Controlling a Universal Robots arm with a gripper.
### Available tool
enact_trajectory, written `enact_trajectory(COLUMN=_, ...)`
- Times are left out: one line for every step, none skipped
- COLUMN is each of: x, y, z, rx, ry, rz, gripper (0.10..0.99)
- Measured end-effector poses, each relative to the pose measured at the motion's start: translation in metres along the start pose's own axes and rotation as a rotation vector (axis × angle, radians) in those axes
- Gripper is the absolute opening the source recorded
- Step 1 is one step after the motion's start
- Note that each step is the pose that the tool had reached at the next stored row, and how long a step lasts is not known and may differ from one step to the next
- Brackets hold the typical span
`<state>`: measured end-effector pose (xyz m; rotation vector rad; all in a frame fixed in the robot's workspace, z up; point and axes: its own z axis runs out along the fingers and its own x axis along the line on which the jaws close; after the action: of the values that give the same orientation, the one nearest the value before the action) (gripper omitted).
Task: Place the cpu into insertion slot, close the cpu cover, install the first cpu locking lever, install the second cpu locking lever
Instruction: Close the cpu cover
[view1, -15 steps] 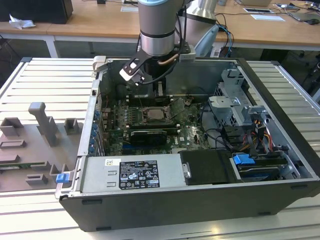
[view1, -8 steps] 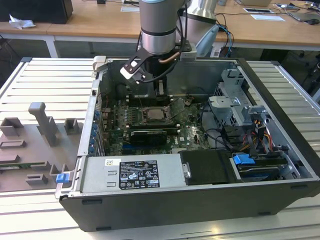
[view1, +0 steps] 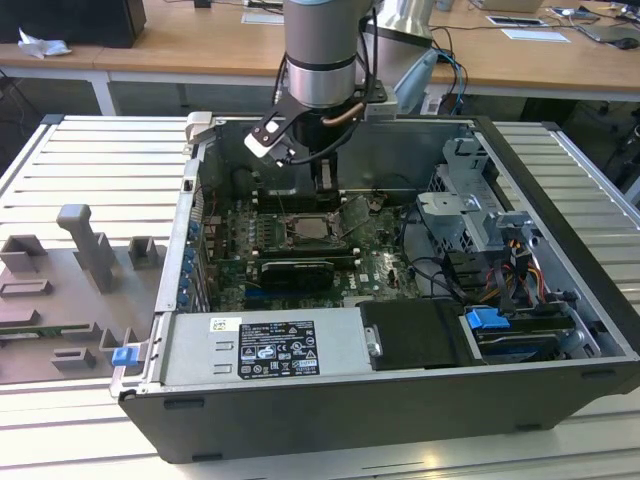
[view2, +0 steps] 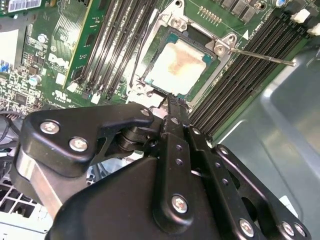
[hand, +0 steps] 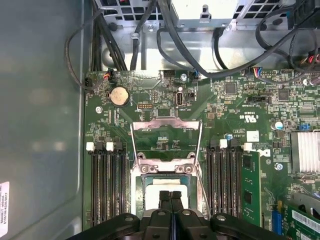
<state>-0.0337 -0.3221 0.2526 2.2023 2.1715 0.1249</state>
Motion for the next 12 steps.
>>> enact_trajectory(x=0.0001, y=0.0003, z=-0.0024, rx=0.000, ry=-0.0022, rz=0.000, gripper=0.106)
enact_trajectory(x=0.0001, y=0.0005, z=-0.0046, rx=0.000, ry=-0.0039, rz=0.000, gripper=0.106)
enact_trajectory(x=0.0001, y=0.0007, z=-0.0054, rx=0.000, ry=-0.0042, rz=0.000, gripper=0.106)
enact_trajectory(x=0.0002, y=0.0016, z=-0.0057, rx=0.000, ry=-0.0041, rz=0.000, gripper=0.106)
enact_trajectory(x=0.0002, y=0.0041, z=-0.0056, rx=0.000, ry=-0.0041, rz=0.000, gripper=0.106)
enact_trajectory(x=0.0003, y=0.0077, z=-0.0054, rx=0.000, ry=-0.0041, rz=0.000, gripper=0.106)
enact_trajectory(x=0.0003, y=0.0110, z=-0.0052, rx=0.000, ry=-0.0042, rz=-0.001, gripper=0.106)
enact_trajectory(x=0.0003, y=0.0118, z=-0.0059, rx=0.000, ry=-0.0044, rz=-0.001, gripper=0.106)
enact_trajectory(x=0.0004, y=0.0122, z=-0.0076, rx=0.000, ry=-0.0042, rz=0.000, gripper=0.106)
enact_trajectory(x=0.0005, y=0.0128, z=-0.0125, rx=0.000, ry=-0.0041, rz=0.000, gripper=0.106)
enact_trajectory(x=0.0006, y=0.0135, z=-0.0168, rx=0.000, ry=-0.0043, rz=0.000, gripper=0.106)
enact_trajectory(x=0.0006, y=0.0139, z=-0.0176, rx=0.000, ry=-0.0042, rz=-0.001, gripper=0.106)
